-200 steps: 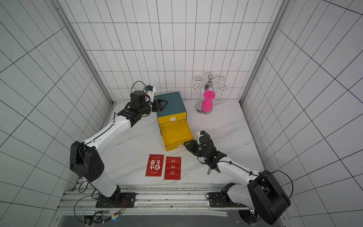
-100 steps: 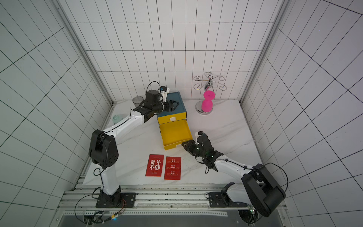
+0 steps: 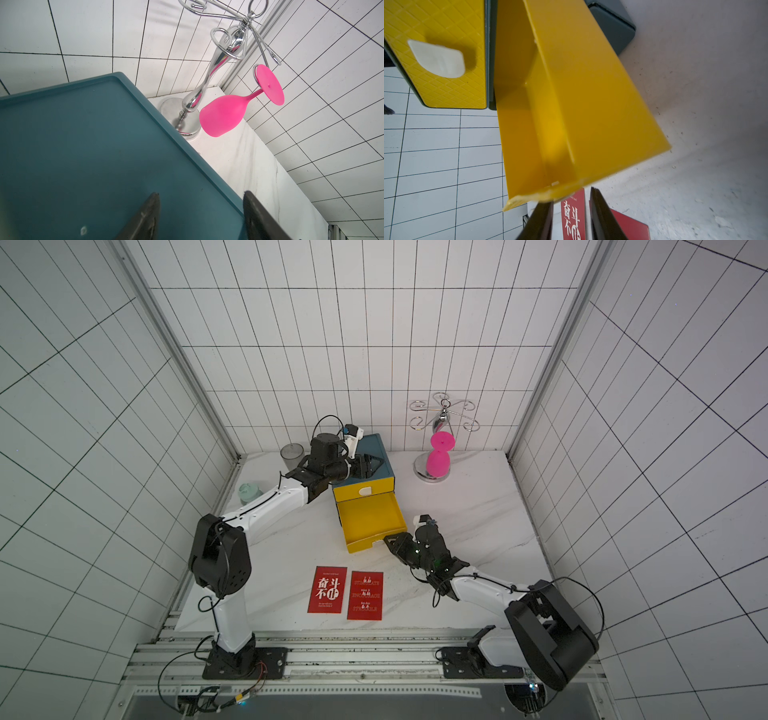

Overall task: Take the postcards out of the drawer
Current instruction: Close the drawer of the storage box.

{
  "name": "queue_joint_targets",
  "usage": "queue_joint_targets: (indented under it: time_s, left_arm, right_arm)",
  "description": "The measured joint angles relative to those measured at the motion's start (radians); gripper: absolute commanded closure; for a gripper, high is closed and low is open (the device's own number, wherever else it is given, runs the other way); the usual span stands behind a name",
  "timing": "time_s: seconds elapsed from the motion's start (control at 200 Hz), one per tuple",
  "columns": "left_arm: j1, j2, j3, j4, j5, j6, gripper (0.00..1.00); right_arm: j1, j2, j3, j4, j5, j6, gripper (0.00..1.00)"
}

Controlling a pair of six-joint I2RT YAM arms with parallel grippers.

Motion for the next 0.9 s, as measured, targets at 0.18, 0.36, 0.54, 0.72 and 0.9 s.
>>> queue_joint_targets:
  time_s: [0.18, 0.36, 0.54, 0.72, 0.9]
  left_arm:
    - [0.0, 0.0, -0.022, 0.047, 0.012, 0.0, 0.37]
    - [0.0, -0.002, -0.035, 0.074, 0.021, 0.001, 0.37]
    - [0.0, -0.002, -0.039, 0.082, 0.032, 0.0, 0.37]
    - [0.0, -0.002, -0.044, 0.091, 0.047, 0.0, 0.37]
    - [0.0, -0.008, -0.063, 0.113, 0.063, 0.0, 0.37]
  right_arm:
    - [0.0, 0.041, 0.038, 0.012, 0.011, 0.0, 0.67]
    - [-0.001, 0.075, 0.074, 0.033, 0.023, 0.0, 0.68]
    - [-0.014, 0.116, 0.102, 0.061, 0.022, 0.003, 0.68]
    - [-0.047, 0.178, 0.14, 0.103, 0.007, 0.021, 0.68]
    - [-0.079, 0.254, 0.19, 0.142, -0.039, 0.054, 0.69]
